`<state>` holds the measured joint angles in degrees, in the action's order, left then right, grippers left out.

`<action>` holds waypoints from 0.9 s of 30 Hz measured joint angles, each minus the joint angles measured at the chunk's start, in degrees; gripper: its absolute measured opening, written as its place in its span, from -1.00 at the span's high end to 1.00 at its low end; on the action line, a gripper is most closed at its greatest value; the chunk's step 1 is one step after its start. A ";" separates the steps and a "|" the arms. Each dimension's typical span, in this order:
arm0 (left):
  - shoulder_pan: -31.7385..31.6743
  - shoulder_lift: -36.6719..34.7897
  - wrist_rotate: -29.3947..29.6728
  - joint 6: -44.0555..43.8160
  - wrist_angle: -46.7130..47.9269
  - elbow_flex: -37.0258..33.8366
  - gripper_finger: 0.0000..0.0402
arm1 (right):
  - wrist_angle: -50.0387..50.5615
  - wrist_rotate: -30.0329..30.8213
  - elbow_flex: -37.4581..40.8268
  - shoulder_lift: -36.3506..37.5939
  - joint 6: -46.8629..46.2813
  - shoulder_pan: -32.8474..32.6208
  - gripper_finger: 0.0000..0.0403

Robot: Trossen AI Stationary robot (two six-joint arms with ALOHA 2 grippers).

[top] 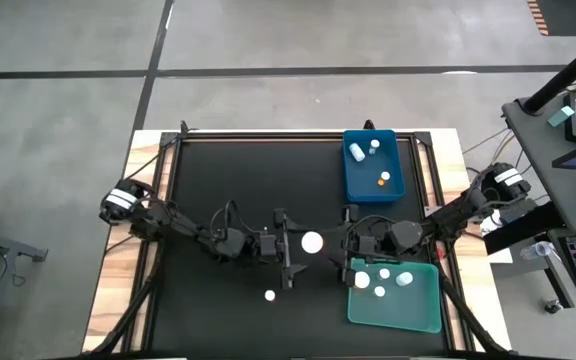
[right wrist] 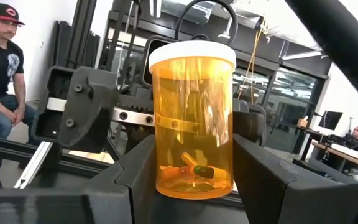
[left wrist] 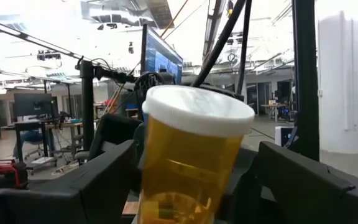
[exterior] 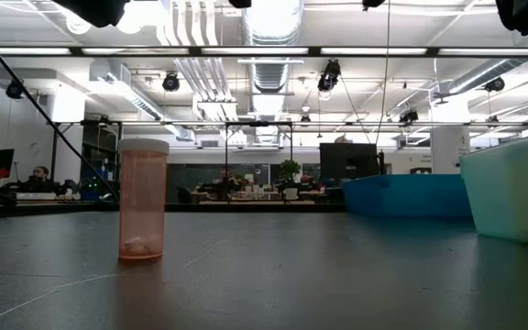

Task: Pick and place medicine bottles into bin by pill shape (circle, oval)
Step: Put the orange pill bottle into the light green bin

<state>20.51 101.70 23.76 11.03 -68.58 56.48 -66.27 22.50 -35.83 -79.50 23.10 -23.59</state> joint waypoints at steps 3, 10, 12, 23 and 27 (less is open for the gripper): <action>0.00 0.01 0.01 -0.04 0.02 -0.12 -0.55 | 0.03 0.00 0.00 0.11 0.38 0.00 0.13; -0.02 -0.03 0.21 -0.04 0.02 -0.17 -0.31 | 0.04 -0.08 0.02 0.20 0.50 0.00 0.13; 0.04 -0.05 0.32 -0.04 0.00 -0.27 -0.24 | 0.12 -0.22 0.02 0.20 0.33 -0.02 0.13; 0.17 -0.12 0.94 -0.13 0.02 -0.62 0.03 | 1.18 0.49 -0.01 0.34 -0.71 -0.02 0.12; 0.17 -0.23 1.32 -0.28 0.03 -0.61 0.04 | 1.79 0.59 -0.02 0.81 -1.01 -0.02 0.04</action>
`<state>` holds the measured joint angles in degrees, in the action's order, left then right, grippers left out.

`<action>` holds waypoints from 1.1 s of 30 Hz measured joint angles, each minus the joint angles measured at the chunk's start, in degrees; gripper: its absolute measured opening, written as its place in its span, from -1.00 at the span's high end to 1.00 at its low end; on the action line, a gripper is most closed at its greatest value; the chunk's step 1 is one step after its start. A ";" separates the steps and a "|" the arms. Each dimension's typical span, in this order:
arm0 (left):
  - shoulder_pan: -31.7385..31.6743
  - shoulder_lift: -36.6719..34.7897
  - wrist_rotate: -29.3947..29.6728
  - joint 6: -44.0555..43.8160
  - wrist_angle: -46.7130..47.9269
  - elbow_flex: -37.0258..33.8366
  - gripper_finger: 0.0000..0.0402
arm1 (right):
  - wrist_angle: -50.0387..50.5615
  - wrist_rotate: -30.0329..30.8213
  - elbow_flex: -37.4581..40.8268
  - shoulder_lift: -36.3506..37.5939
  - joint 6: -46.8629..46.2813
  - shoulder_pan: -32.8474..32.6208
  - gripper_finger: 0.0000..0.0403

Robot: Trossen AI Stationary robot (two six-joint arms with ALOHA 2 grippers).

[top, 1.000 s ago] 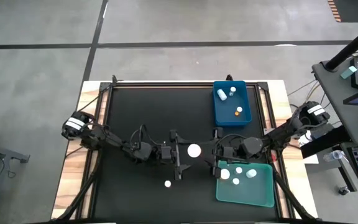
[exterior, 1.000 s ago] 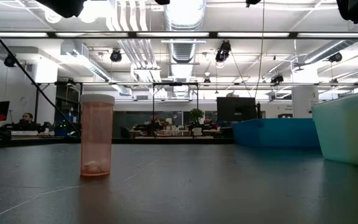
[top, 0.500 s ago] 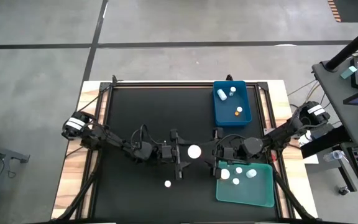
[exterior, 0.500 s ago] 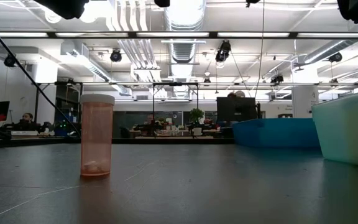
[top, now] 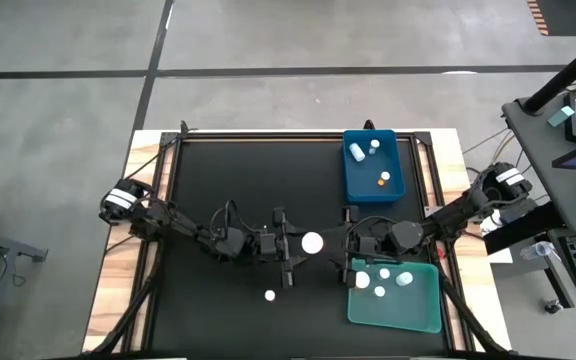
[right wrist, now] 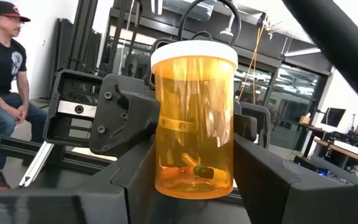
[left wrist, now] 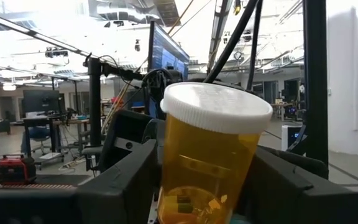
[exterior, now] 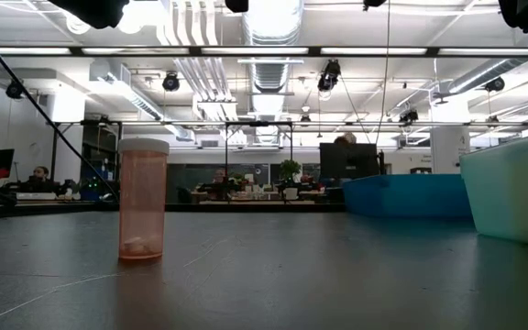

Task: Pick and place medicine bottles into bin by pill shape (circle, oval)
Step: Put the orange pill bottle into the light green bin

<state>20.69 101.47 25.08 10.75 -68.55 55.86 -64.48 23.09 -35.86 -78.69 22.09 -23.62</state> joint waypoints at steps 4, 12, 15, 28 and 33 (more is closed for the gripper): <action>0.09 -0.06 0.99 -0.20 -0.09 -0.01 0.06 | 1.05 0.06 -0.04 0.37 -0.24 0.00 -0.10; 0.63 -0.92 2.58 0.23 0.63 -0.32 0.06 | 2.47 0.18 -0.08 1.34 -0.45 0.00 -0.33; 0.81 -1.96 2.47 0.61 1.88 -1.08 0.09 | 3.33 1.19 -0.09 2.38 -0.49 0.03 -0.39; 0.87 -3.02 2.58 0.43 4.83 -1.50 0.28 | 6.11 2.40 -0.13 3.50 -0.64 0.02 -0.48; 0.92 -3.38 3.88 0.45 5.20 -1.54 0.28 | 11.46 2.55 -0.14 6.57 -3.74 0.02 -0.48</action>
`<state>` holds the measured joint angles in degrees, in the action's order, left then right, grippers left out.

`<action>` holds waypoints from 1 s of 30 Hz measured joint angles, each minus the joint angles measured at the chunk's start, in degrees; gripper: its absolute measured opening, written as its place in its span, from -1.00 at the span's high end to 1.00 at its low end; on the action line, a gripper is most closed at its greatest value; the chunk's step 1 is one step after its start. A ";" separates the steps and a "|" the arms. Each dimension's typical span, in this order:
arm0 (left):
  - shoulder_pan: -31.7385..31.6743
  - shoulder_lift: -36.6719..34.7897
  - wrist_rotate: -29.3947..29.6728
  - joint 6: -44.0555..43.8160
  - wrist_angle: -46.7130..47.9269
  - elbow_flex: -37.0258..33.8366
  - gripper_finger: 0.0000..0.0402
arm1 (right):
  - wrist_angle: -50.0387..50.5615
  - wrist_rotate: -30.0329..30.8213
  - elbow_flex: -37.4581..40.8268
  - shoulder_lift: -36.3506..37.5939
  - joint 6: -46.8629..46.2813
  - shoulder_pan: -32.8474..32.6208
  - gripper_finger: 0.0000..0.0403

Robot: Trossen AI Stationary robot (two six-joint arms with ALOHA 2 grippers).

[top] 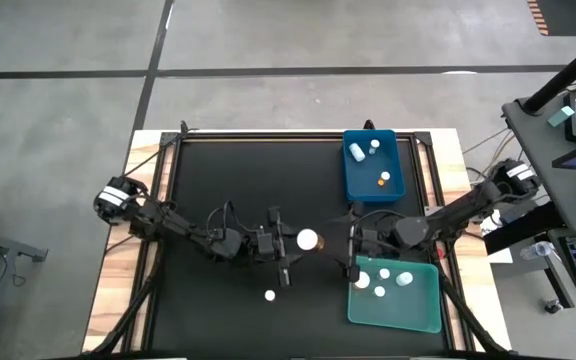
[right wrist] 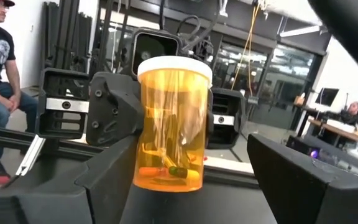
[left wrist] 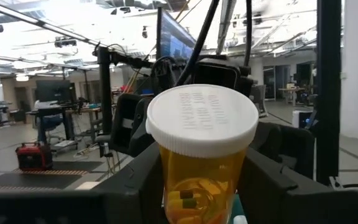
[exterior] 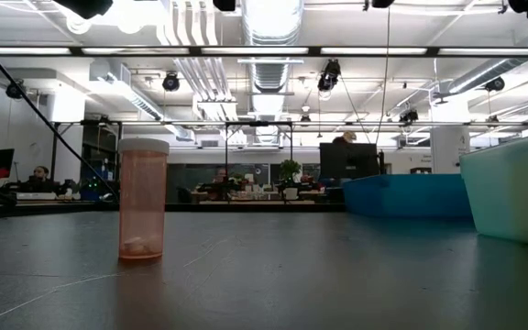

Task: Pick and place medicine bottles into bin by pill shape (circle, oval)
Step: Put the orange pill bottle into the light green bin

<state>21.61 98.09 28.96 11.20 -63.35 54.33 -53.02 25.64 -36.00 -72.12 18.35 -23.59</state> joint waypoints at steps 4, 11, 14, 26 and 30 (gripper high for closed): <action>0.00 -0.35 0.79 0.05 0.21 -0.37 0.27 | 6.23 0.27 -0.01 3.30 -2.27 0.02 -0.48; 0.00 -1.64 3.62 -0.17 8.48 -0.42 0.27 | 19.64 0.06 -0.01 10.71 -8.29 0.02 -0.48; 0.04 -2.32 7.11 -0.73 16.56 -0.41 0.27 | 25.04 0.01 -0.03 13.22 -11.33 0.02 -0.48; -0.13 -1.90 7.91 -3.38 25.81 -0.31 0.27 | 35.00 -0.13 -9.00 5.01 -13.46 0.00 -0.48; -0.13 -1.88 7.91 -3.36 26.41 -0.29 0.27 | 41.30 -0.10 -14.17 1.06 -14.99 0.00 -0.47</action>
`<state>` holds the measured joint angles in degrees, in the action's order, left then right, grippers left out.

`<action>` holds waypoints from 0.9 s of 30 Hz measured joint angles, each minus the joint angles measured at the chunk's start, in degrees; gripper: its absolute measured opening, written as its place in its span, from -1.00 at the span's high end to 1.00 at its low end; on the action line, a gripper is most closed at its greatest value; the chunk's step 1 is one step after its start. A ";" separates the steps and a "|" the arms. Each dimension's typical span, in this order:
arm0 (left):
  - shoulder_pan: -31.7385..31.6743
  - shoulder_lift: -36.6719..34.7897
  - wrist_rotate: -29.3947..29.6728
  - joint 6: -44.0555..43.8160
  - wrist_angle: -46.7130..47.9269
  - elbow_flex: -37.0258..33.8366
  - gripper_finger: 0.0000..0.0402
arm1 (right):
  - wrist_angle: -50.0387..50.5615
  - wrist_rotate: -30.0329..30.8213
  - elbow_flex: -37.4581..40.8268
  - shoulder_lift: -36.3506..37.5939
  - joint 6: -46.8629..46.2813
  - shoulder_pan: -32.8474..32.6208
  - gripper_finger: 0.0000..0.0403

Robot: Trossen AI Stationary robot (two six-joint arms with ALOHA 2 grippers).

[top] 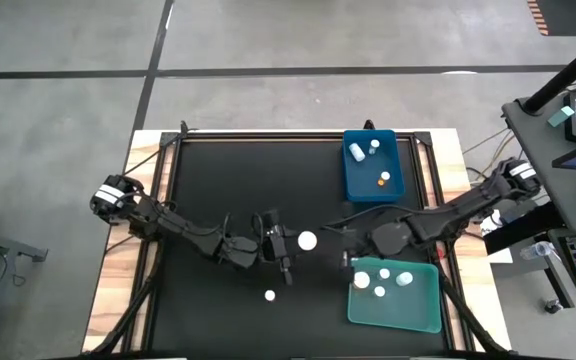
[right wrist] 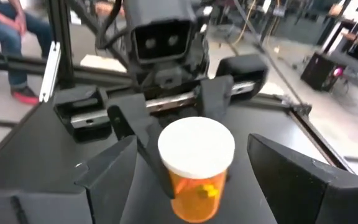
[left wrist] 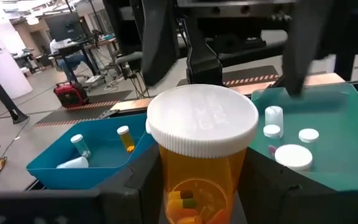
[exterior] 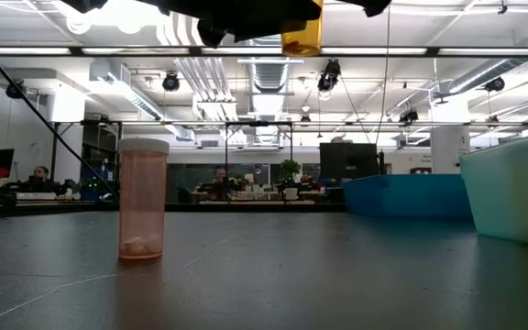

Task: Pick and place medicine bottles into bin by pill shape (circle, oval)
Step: Put the orange pill bottle into the light green bin

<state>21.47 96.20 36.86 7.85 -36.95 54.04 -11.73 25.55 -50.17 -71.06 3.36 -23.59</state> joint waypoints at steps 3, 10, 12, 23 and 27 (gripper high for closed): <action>0.00 0.00 0.00 0.01 -0.01 0.00 0.27 | 5.50 0.08 -3.78 -2.22 -2.13 0.00 -0.46; 0.02 0.04 -0.31 0.02 0.12 0.02 0.27 | 15.95 3.71 -11.32 -6.89 -3.54 0.02 -0.39; 0.02 0.04 -0.31 0.01 0.10 0.04 0.27 | 19.16 4.50 -14.07 -8.03 -3.79 0.00 -0.36; 0.38 0.07 -0.60 0.54 0.10 0.04 0.27 | 33.16 4.51 -22.69 -11.27 -8.56 0.01 -0.06; 0.66 0.07 -0.57 0.39 0.14 0.02 0.27 | 33.43 4.44 -22.72 -11.20 -9.10 0.00 0.03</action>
<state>22.13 96.27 36.29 8.24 -36.81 54.06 21.70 29.99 -72.88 -82.25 -5.74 -23.59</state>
